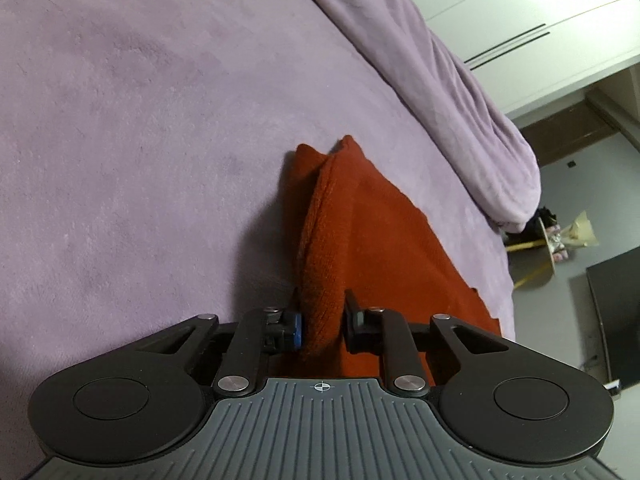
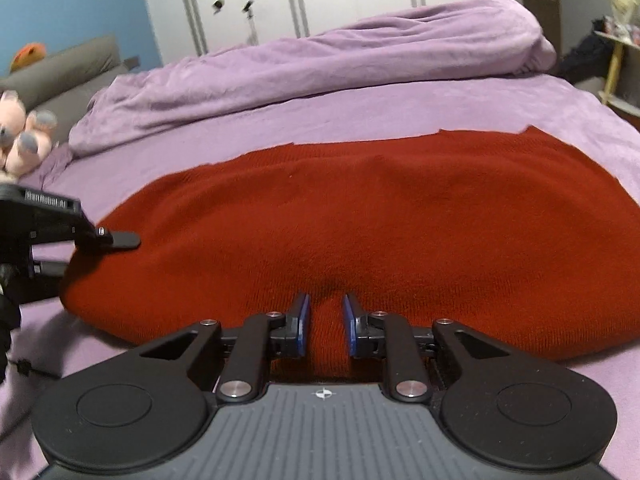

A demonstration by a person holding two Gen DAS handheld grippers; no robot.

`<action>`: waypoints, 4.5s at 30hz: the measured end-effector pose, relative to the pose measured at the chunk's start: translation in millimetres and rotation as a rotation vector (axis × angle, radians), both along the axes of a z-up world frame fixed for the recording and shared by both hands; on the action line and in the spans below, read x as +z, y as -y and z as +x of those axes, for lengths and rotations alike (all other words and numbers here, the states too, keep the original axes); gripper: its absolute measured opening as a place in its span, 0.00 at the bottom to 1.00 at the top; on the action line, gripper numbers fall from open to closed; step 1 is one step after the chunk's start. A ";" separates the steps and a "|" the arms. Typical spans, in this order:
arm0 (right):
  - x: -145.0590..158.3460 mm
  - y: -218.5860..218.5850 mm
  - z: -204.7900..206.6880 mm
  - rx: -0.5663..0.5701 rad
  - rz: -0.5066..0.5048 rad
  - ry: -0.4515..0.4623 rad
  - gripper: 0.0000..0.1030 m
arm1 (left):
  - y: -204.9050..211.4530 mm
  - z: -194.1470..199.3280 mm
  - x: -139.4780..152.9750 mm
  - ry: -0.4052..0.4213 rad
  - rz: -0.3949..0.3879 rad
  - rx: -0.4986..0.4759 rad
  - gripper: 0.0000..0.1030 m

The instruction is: Fold small clothes

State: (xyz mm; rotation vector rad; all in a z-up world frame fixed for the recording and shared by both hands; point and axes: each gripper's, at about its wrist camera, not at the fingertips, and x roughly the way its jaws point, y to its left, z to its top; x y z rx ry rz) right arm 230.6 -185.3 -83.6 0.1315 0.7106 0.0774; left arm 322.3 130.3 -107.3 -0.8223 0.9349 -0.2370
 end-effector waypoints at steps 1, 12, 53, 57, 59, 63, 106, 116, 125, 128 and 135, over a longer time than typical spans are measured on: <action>1.4 -0.2 2.2 0.008 -0.009 -0.006 0.18 | 0.4 -0.3 1.6 0.010 0.002 -0.005 0.18; 7.9 0.6 0.2 0.007 -0.050 -0.006 0.08 | 18.6 -4.5 32.5 0.090 0.069 -0.024 0.16; 50.8 78.3 -30.1 -0.047 0.167 0.122 0.04 | 138.2 -48.3 89.2 0.273 0.326 -0.258 0.35; 53.6 52.0 2.2 0.039 0.187 0.111 0.04 | 116.5 -35.8 66.7 0.174 0.368 -0.166 0.35; 43.5 46.2 17.4 0.054 0.194 0.071 0.04 | 113.6 -31.1 53.4 0.121 0.374 -0.160 0.34; 10.6 42.1 33.3 0.071 0.110 -0.024 0.03 | 117.1 -31.3 38.1 0.107 0.372 -0.177 0.34; 26.6 105.0 60.9 0.035 -0.313 0.019 0.12 | 194.0 -49.0 38.7 0.147 0.403 -0.320 0.43; 29.9 174.5 70.6 -0.098 0.355 -0.017 0.62 | 203.7 -47.3 35.3 0.127 0.431 -0.322 0.48; 68.2 107.7 75.0 -0.018 -0.278 0.159 0.10 | 206.0 -70.6 57.9 0.182 0.503 -0.310 0.51; 74.0 114.1 73.6 -0.020 -0.397 0.206 0.10 | 207.3 -75.4 63.3 0.209 0.533 -0.307 0.52; 34.6 142.8 80.9 -0.086 -0.564 0.120 0.10 | 227.8 -72.4 58.5 0.200 0.499 -0.362 0.58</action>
